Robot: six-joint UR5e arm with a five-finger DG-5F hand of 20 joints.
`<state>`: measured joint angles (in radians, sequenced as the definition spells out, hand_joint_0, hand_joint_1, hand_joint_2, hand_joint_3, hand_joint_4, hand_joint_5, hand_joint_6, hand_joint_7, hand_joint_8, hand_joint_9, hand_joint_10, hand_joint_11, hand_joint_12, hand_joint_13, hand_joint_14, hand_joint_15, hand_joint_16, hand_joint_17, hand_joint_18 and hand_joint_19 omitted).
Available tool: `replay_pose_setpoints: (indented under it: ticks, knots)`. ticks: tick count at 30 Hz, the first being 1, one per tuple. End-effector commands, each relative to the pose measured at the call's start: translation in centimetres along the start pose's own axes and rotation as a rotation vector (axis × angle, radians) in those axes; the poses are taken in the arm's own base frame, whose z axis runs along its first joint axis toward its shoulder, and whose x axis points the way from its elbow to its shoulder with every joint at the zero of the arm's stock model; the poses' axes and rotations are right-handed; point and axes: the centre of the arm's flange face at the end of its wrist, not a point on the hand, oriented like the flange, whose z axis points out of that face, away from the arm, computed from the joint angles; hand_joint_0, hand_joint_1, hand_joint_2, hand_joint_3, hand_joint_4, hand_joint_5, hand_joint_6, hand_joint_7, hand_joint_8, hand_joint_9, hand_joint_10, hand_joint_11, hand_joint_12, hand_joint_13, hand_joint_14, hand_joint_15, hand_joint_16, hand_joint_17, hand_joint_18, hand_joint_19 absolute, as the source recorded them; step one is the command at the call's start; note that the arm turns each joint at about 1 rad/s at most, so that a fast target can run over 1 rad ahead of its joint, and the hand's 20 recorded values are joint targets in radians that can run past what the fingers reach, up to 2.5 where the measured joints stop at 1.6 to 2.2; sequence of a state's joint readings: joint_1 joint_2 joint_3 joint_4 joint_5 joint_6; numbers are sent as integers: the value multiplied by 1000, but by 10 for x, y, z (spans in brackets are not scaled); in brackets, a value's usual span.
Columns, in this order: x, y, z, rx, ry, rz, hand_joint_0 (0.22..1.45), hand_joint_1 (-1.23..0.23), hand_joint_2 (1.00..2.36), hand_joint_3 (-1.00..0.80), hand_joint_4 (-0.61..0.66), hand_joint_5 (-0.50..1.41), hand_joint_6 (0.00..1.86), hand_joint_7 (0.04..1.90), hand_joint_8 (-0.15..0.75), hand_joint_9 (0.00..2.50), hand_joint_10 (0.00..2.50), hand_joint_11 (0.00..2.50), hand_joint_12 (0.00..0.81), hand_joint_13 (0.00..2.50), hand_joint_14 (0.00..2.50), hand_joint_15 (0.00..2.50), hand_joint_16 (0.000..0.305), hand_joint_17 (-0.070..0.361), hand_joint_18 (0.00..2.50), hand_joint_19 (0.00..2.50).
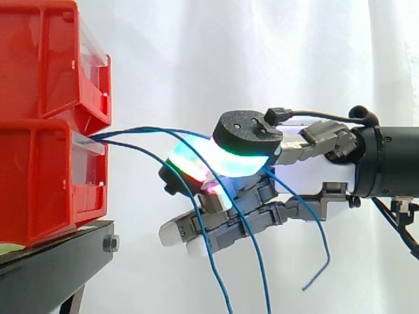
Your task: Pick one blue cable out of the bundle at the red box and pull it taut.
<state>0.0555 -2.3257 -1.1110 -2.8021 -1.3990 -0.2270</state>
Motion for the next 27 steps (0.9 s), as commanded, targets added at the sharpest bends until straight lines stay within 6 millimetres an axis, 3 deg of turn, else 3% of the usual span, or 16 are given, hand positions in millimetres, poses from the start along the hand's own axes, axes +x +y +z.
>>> replay_pose_setpoints:
  ticks: [1,5,11,18,27]
  knots:
    - [0,0,0,0,0,0,730,-950,1000,-500,125,-185,935,873,372,946,12,1076,464,540,8,204,55,123,521,235]
    - [0,0,0,0,0,0,615,-956,1000,-500,137,-190,931,877,373,931,12,1071,470,511,7,182,55,123,492,243]
    - [1,0,0,0,1,0,490,-818,1000,-500,157,-170,913,877,414,965,9,1088,495,501,7,173,60,135,490,277]
    - [2,1,0,-1,3,0,563,-637,1000,-495,135,-141,888,962,402,1041,13,1102,468,516,7,184,55,123,466,315]
    - [3,1,0,-2,2,0,584,-651,1011,-340,116,-136,896,1005,396,1045,14,1103,461,520,8,198,54,121,464,313]
